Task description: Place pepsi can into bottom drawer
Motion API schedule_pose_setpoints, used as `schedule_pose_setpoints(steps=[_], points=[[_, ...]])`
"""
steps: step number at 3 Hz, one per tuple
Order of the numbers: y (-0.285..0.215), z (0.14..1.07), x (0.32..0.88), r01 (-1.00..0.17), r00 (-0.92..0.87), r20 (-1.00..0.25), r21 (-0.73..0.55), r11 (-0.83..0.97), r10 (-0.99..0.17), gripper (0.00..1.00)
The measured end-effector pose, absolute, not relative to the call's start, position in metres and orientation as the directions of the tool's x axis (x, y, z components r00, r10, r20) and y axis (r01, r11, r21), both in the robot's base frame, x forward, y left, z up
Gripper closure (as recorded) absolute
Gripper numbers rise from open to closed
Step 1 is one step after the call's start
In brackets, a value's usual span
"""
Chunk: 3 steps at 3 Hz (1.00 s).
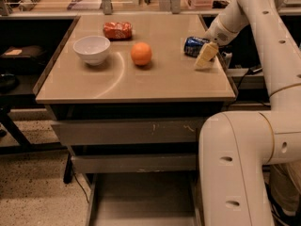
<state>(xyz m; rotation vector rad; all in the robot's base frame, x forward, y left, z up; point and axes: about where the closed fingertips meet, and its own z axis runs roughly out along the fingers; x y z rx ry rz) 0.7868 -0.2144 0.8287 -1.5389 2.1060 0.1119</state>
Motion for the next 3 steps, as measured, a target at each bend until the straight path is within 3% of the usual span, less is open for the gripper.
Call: schedule_pose_setpoints(steps=[3], points=[[-0.2144,0.8287,0.7869,-0.907,-0.215,-0.455,-0.234,0.349,-0.864,0.94]])
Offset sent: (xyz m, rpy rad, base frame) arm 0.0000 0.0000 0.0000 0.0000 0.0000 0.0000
